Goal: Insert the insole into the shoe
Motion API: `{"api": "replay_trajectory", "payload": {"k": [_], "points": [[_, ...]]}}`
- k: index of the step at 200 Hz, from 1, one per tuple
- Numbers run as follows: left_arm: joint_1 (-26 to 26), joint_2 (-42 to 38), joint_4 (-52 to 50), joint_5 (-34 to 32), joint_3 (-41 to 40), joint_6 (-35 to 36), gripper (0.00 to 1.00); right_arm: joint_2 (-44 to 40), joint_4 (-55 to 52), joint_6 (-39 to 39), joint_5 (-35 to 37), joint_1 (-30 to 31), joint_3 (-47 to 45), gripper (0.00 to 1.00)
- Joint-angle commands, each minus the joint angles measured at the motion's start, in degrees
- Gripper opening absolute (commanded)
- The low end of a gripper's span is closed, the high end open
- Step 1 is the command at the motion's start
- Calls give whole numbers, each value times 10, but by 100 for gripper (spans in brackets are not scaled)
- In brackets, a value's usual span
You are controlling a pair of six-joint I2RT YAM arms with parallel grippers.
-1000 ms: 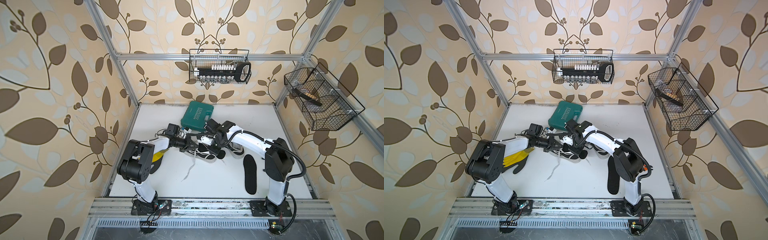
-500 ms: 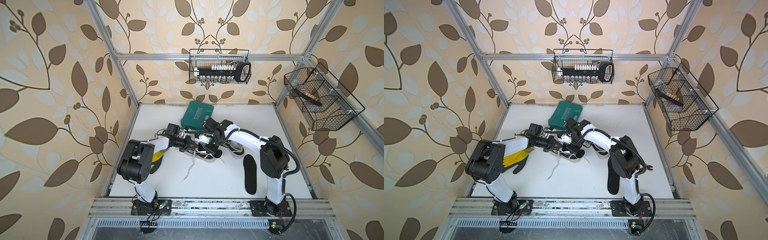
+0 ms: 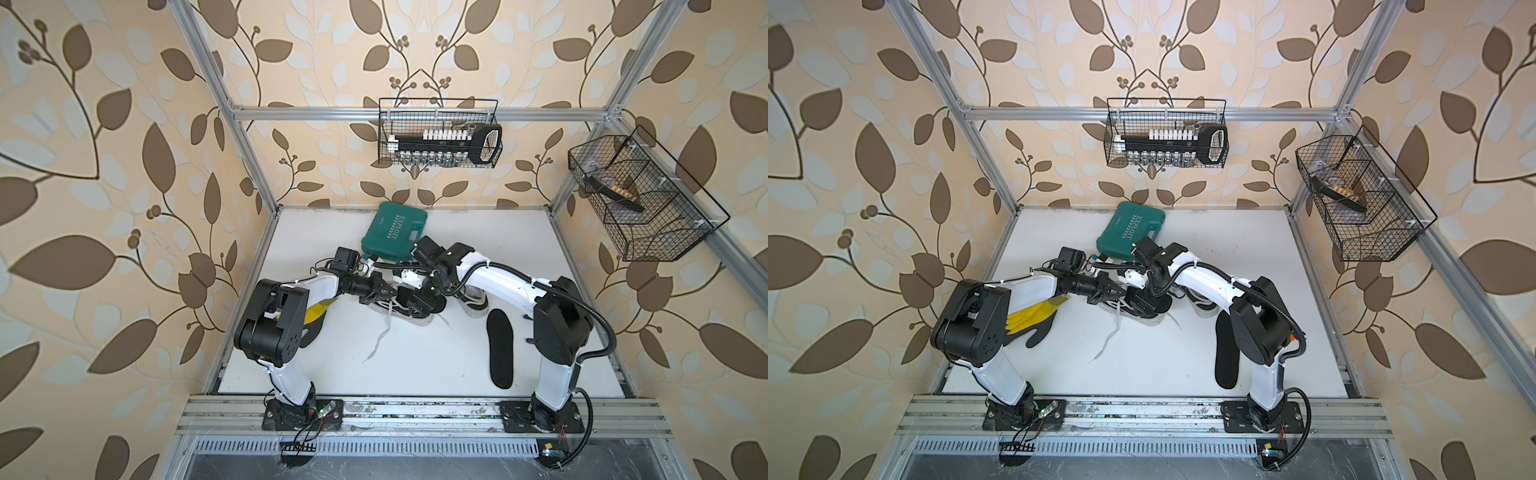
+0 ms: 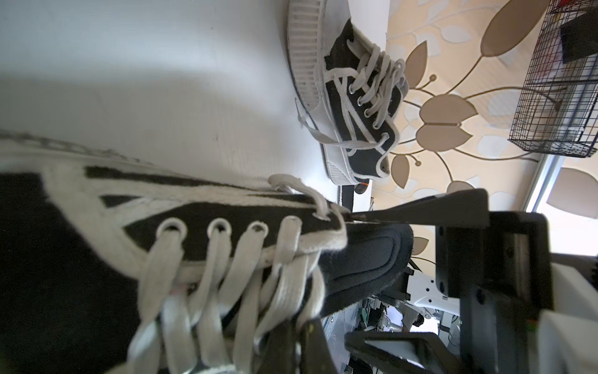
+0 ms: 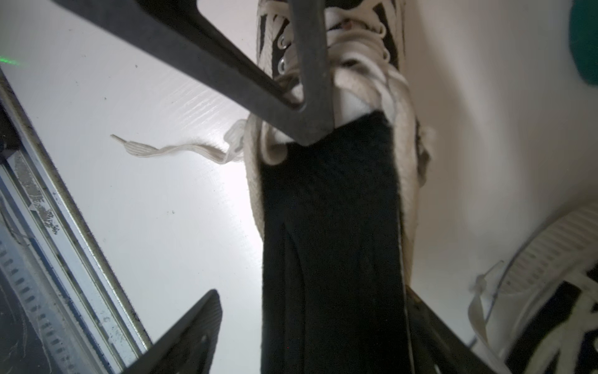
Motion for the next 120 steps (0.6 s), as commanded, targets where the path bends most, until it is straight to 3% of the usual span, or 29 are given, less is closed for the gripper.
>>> {"api": "replay_trajectory", "payload": {"k": [1, 24, 46, 120], "points": [[-4, -21, -9, 20, 7, 14, 0, -26, -13, -5, 43, 4, -27, 84], [-4, -24, -13, 19, 7, 14, 0, -35, -28, -15, 110, 18, -42, 83], [-4, -26, -13, 19, 6, 15, 0, -34, -28, -15, 121, 18, -47, 75], [-4, -31, -5, 20, -1, 7, 0, -19, -33, -24, 120, 36, -10, 19]]}}
